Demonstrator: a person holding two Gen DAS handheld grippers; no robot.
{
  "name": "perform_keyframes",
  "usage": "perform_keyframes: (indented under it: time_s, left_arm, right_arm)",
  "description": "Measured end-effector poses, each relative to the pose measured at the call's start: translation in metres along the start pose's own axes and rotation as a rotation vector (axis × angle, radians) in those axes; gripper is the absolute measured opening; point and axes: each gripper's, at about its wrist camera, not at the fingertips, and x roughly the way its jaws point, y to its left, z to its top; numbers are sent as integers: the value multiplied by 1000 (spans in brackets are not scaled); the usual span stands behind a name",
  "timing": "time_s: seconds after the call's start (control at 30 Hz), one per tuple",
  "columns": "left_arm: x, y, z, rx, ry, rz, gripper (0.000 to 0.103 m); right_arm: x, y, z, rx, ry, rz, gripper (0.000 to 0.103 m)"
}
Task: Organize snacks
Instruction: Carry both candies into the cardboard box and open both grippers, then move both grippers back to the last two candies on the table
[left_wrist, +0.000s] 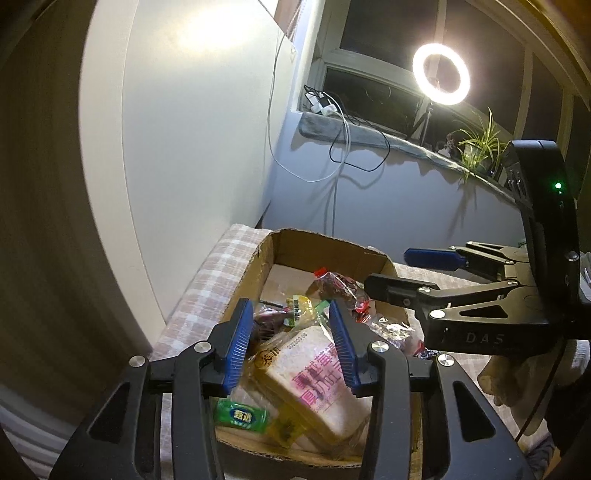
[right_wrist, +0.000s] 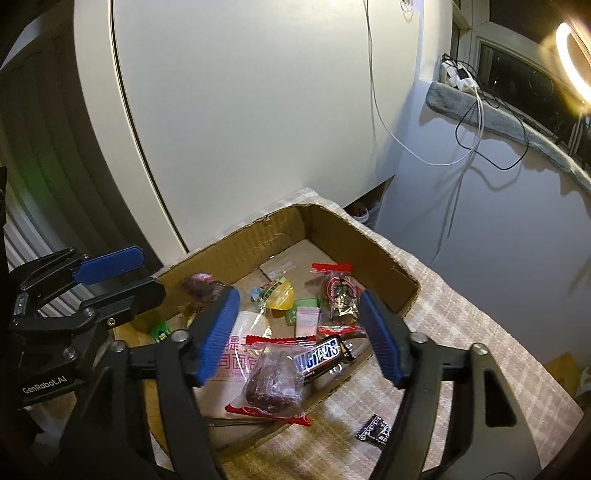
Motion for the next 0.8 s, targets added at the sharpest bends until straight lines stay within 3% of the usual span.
perform_keyframes:
  time_s: [0.07,0.23,0.63,0.8]
  left_arm:
    - [-1,0,0,1,1,4,42]
    - [-2,-2,-1,7,-5,14,54]
    - [-8,-11,-3,26,-13,43,71]
    - [-12,-18,-4,32,-17,40,72]
  right_arm:
    - [-2,0,0,-1,-4,-6,79]
    - [-7,-3,-1,6,-13,-23,90]
    - [-27,-16,-11,38,-22,-44,91]
    - [-41,-25,-18,44,-31,-53,91]
